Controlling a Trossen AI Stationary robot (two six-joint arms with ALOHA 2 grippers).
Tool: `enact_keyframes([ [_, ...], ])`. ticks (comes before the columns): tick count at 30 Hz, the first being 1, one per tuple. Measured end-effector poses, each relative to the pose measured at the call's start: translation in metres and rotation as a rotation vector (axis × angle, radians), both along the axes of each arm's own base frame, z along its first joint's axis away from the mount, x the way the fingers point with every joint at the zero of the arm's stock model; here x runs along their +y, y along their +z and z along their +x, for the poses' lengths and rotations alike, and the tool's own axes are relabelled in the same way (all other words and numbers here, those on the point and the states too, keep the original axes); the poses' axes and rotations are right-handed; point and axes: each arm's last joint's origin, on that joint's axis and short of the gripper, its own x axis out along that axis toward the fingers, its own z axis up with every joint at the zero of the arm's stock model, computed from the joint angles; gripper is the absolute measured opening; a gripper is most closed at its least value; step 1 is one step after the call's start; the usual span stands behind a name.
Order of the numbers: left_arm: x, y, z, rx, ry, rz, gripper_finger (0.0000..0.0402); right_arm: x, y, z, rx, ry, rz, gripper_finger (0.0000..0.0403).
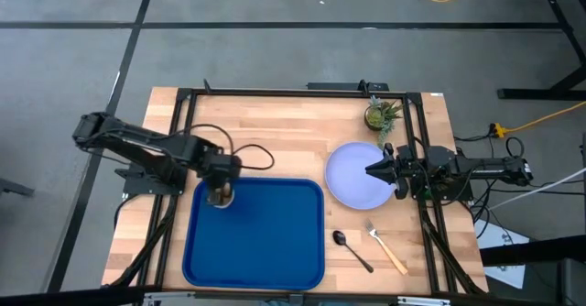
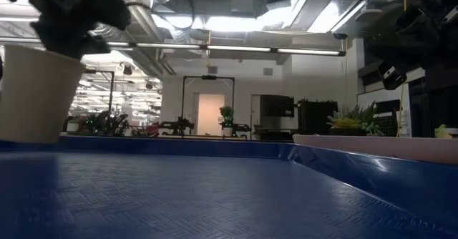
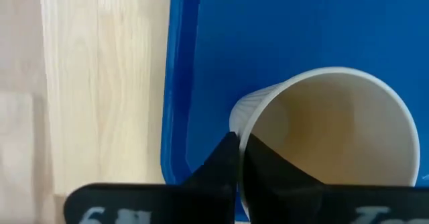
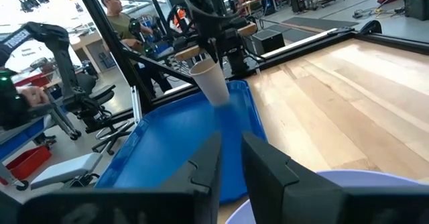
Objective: Pick and place plate/cup/fork/spoon on tray
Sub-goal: Put the white cup on the blue serving tray
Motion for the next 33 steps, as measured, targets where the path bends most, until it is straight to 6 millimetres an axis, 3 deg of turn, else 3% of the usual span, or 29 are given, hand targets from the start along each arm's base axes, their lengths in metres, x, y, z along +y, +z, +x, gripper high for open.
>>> enact_keyframes([
  [7,0.002,-0.009,-0.018,-0.02,0.062,-0.03,0.0003,0.0,0.0,0.0,0.003,-0.003,0.0,0.0062],
  [18,0.003,-0.017,-0.02,0.01,0.079,-0.03,0.0035,0.0,0.0,0.0,0.005,-0.002,0.0,0.0062],
  [33,0.003,-0.017,-0.021,0.02,0.07,-0.029,0.0036,0.0,0.0,0.0,0.004,-0.002,-0.001,0.0062],
])
